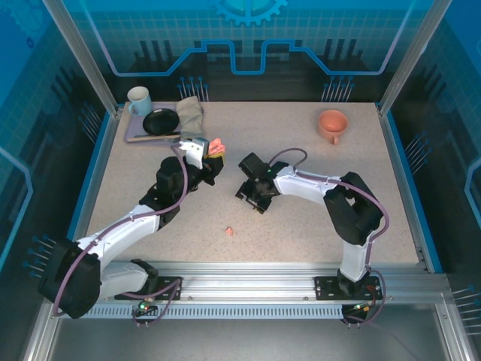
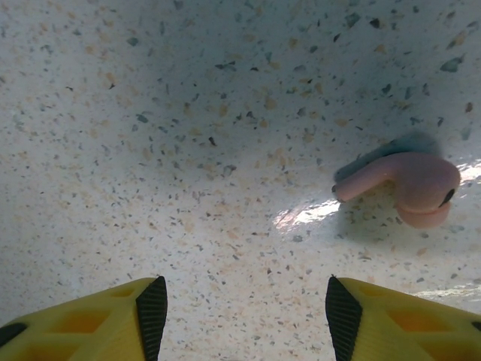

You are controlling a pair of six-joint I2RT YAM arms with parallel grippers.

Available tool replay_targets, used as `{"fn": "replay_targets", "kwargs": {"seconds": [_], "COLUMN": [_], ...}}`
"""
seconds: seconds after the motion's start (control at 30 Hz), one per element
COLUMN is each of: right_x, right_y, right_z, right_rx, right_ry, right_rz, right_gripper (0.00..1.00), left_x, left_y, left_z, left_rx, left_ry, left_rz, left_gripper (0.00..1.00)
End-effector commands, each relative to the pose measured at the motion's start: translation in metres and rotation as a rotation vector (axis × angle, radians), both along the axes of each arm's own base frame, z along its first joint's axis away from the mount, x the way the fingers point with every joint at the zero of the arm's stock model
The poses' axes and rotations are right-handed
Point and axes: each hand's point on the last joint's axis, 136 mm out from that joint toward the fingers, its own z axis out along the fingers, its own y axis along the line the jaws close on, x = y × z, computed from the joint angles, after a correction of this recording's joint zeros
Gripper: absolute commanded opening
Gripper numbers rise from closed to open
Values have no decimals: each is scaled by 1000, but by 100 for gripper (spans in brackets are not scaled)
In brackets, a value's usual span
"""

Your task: Insert the wireless bluetooth earbuds into the charging case

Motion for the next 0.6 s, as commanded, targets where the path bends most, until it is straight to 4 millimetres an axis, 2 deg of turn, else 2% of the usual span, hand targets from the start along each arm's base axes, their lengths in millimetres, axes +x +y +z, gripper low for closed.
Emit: {"fn": "replay_targets", "kwargs": {"seconds": [0.0,0.3,0.57], "right_x": [7,13,11], "right_y": [-4,-28,-39], "right_z": [-5,-15,-23], "right_rx": [-31,-89,-102], "right_ry": [-12,-7,16], "right_rz": [-9,-26,-36], "right_gripper": [61,61,61], "left_x": [1,4,5], "left_y": [1,-1,-2], "left_z": [27,23,23], "left_rx": [-30,-34,-35], "left_ry": [-60,-51,-52], "left_rz": [-6,-8,-10], "left_gripper": [0,0,0]}}
